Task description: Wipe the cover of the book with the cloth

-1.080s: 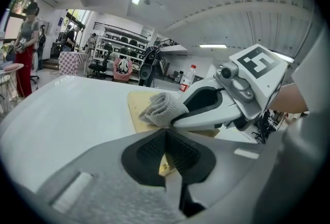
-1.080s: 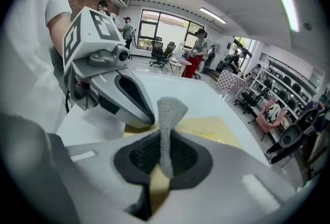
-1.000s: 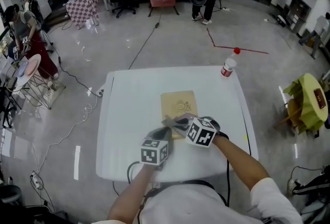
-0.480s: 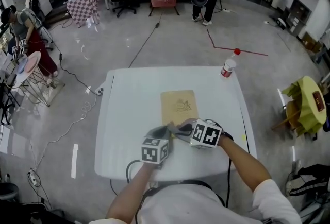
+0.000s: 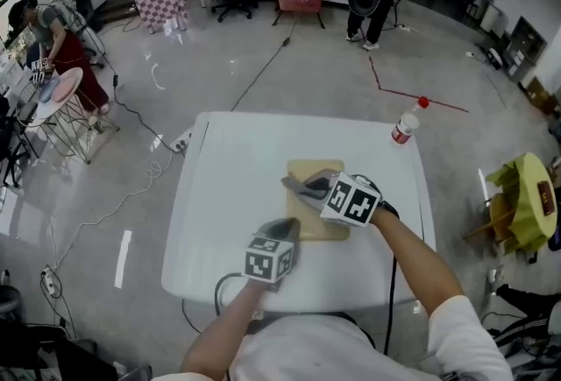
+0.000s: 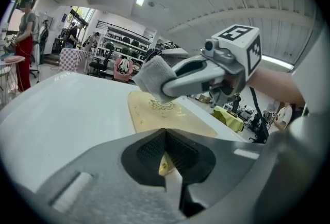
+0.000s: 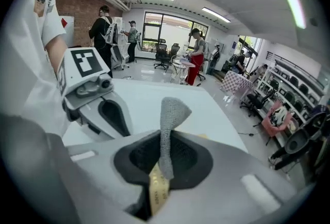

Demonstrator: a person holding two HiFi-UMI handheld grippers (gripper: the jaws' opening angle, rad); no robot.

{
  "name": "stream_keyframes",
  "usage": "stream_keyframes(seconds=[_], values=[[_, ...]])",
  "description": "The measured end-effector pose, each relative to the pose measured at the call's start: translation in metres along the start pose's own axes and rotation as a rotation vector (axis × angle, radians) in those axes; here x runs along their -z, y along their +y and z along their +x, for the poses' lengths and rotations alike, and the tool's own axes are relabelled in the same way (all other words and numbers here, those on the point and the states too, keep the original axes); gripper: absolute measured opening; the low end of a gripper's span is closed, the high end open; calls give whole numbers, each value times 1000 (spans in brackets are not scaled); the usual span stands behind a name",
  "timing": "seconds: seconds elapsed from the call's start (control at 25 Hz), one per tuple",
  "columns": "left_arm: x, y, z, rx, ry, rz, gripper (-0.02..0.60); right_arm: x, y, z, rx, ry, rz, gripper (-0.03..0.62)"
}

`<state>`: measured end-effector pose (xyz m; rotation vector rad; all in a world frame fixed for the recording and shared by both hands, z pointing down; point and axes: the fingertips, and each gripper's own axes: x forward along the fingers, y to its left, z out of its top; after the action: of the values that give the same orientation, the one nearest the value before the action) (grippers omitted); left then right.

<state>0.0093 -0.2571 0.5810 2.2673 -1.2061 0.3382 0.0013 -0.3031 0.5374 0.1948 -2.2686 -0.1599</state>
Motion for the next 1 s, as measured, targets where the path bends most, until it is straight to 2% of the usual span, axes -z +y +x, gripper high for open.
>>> stream_keyframes(seconds=[0.12,0.32,0.68,1.0], values=[[0,0,1,6,-3,-16,8,-13,-23,20,54,22,-53,28],[-1,-1,-1,-10,6,25,8,-29,-49,58,95,99,-153,29],[0,2,0,-21,11,67,8,-13,-81,107,41,254,-220,28],[-3,8,0,-21,-2,65,8,-12,-60,112,-88,256,-201,28]])
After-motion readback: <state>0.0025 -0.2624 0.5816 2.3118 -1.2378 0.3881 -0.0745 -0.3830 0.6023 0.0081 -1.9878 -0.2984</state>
